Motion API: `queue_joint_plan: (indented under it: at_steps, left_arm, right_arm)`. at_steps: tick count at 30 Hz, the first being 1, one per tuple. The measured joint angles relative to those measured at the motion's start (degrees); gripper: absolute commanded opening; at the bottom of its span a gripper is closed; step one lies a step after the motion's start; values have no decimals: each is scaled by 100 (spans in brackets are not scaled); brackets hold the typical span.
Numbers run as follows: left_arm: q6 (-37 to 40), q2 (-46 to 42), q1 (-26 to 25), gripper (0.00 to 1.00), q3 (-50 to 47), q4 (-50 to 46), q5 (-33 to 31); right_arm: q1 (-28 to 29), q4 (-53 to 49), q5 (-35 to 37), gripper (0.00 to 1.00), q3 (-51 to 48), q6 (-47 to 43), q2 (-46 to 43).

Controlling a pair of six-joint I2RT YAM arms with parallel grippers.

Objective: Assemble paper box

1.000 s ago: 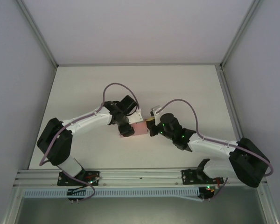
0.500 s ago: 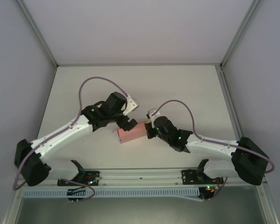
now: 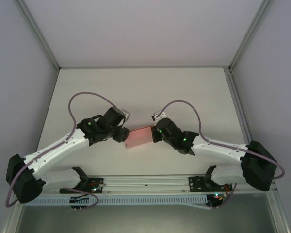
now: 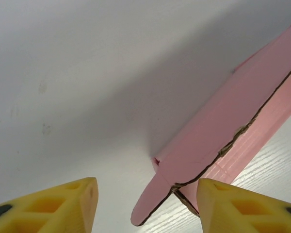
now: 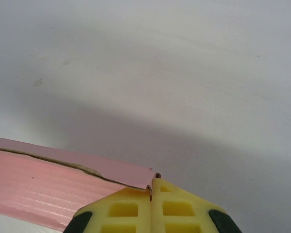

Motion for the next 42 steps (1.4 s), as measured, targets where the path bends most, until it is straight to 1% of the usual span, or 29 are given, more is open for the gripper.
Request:
queue_joint_plan:
  at_steps: [1, 3, 7, 16, 17, 18, 20, 21, 27, 31, 36, 42]
  left_arm:
    - [-24, 20, -4, 40, 0, -7, 20]
    - [-35, 31, -7, 37, 2, -2, 83]
    - [-42, 72, -35, 23, 0, -2, 153]
    - [-68, 208, -118, 22, 2, -52, 190]
    - [-70, 229, -118, 20, 2, -57, 190]
    - [-72, 256, -118, 17, 4, -63, 190]
    - [-105, 315, -118, 4, 4, -70, 188]
    - [-136, 341, -118, 0, 4, -72, 186]
    - [-669, 378, -133, 0, 42, -90, 181]
    - [-1207, 367, -72, 0, 44, -90, 258]
    - [-1891, 330, 170, 0, 46, -85, 496]
    - [-2299, 313, 197, 0, 2, 70, 492]
  right_arm:
    - [0, -2, 0, 0, 0, 7, 0]
    - [0, -15, 0, 1, 7, 11, 0]
    - [0, -85, 9, 1, 39, 15, 0]
    - [0, -107, 37, 1, 42, 96, -4]
    - [0, -109, 37, 1, 42, 96, -7]
    - [0, -118, 37, 1, 42, 98, -13]
    - [0, -129, 35, 1, 42, 98, -24]
    - [0, -131, 33, 0, 42, 101, -33]
    - [57, -195, 85, 0, 35, 212, -79]
    - [262, -240, 378, 0, 7, 415, -105]
    - [636, -334, 850, 0, 0, 765, -103]
    - [756, -330, 1132, 0, -33, 1027, -87]
